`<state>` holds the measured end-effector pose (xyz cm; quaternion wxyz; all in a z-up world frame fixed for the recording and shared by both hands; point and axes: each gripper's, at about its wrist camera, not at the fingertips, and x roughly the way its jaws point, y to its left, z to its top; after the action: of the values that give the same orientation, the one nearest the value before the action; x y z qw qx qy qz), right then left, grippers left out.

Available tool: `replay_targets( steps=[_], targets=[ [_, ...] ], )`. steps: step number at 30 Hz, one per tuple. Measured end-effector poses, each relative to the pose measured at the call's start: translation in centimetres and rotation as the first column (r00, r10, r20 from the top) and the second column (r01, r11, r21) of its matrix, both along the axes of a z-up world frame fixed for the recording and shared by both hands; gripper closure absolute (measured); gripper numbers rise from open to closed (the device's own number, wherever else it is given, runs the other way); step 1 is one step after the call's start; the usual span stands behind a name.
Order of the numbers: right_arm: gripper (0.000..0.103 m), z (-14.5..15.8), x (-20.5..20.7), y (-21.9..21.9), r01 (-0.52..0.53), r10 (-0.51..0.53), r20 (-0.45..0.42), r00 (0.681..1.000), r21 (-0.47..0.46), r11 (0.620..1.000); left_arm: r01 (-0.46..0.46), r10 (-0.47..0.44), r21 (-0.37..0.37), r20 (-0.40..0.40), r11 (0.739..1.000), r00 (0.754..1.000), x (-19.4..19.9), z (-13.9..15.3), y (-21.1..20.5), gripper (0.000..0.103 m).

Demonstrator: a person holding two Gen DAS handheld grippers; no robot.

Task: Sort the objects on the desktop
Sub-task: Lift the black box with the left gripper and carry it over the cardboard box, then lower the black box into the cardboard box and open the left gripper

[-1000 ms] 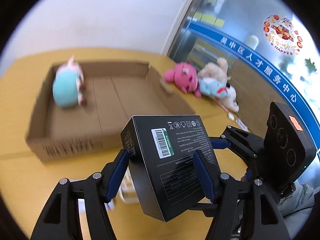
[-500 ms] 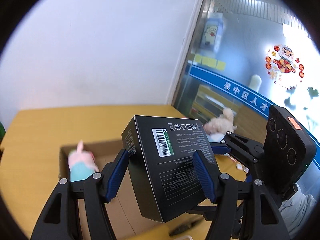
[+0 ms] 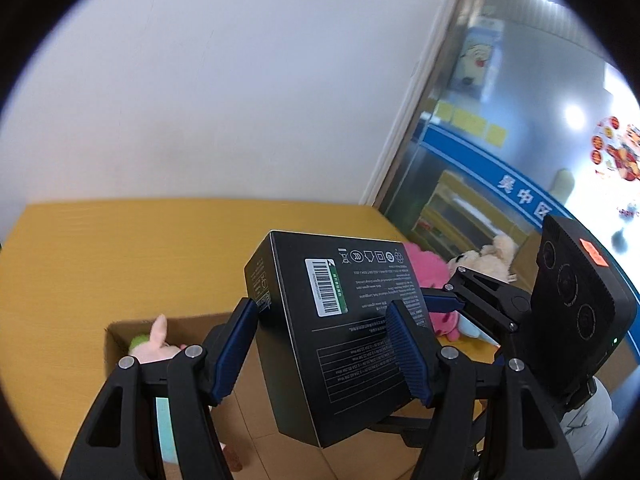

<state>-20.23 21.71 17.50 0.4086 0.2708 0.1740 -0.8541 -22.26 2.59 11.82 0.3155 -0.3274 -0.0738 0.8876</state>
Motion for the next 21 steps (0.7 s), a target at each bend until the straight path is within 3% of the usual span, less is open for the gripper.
replay_targets(
  steps=[6, 11, 14, 18, 21],
  targets=[
    [0.012, -7.8, -6.5, -0.9, 0.009, -0.015, 0.150, 0.989, 0.040, 0.999, -0.012, 0.017, -0.025, 0.201, 1.000, 0.979, -6.4, -7.5, 1.4, 0.037],
    [0.012, -13.6, -10.4, -1.8, 0.003, -0.019, 0.270, 0.963, 0.060, 0.998, -0.034, 0.061, -0.097, 0.294, 0.995, 0.954, -9.5, -12.0, 2.5, 0.037],
    [0.012, -16.1, -10.3, -2.5, 0.005, -0.034, 0.322, 0.946, 0.091, 0.996, -0.034, 0.089, -0.159, 0.351, 0.987, 0.932, -10.5, -14.7, 3.6, 0.037],
    [0.013, -19.5, -12.4, -2.2, 0.012, -0.061, 0.389, 0.919, 0.127, 0.992, -0.036, 0.131, -0.230, 0.413, 0.973, 0.901, -11.1, -16.8, 4.8, 0.037],
    [0.014, -21.2, -12.4, -1.7, 0.019, -0.080, 0.394, 0.916, 0.158, 0.987, -0.018, 0.151, -0.296, 0.435, 0.955, 0.887, -11.4, -17.7, 6.2, 0.039]
  ],
)
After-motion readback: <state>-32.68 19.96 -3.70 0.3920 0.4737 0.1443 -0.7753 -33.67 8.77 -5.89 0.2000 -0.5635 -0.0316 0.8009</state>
